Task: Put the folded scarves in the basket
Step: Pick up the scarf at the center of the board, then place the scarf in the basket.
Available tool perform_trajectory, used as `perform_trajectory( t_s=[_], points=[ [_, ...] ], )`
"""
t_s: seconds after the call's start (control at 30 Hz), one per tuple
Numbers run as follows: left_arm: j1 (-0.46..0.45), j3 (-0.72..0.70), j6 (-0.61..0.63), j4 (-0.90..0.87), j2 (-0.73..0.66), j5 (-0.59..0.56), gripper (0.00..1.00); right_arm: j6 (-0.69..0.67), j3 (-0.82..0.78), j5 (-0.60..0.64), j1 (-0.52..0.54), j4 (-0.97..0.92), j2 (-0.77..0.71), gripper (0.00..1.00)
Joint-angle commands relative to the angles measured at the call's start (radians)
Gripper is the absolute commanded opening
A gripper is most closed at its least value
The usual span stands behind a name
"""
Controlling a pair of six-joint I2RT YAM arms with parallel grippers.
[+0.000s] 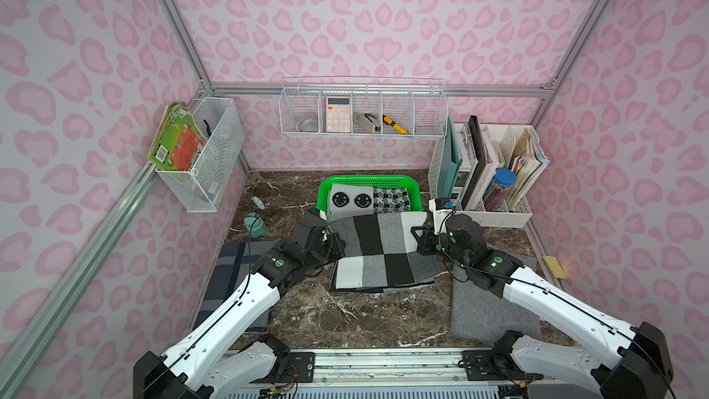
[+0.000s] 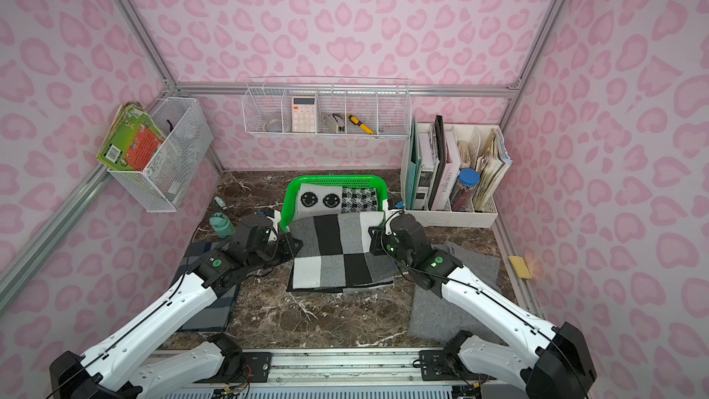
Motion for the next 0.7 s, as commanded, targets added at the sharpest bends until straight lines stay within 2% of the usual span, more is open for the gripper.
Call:
perform_trajectory(
  t_s=[0.0,0.33,0.53,0.67],
  points=[
    [0.012,0.032,0.045,0.011,0.009,0.000,0.00,-0.030,0.040,0.035,-0.011,-0.007,0.012,0.00],
    [0.043,0.137,0.131,0.006,0.047,-0.012,0.00,-0.078,0.168,0.045,-0.046,-0.033,0.084,0.00],
    [0.078,0.216,0.179,0.010,0.123,0.003,0.00,-0.096,0.236,0.038,-0.078,-0.031,0.160,0.00],
    [0.135,0.259,0.200,0.051,0.193,0.039,0.00,-0.114,0.290,0.033,-0.093,-0.023,0.226,0.00]
  ],
)
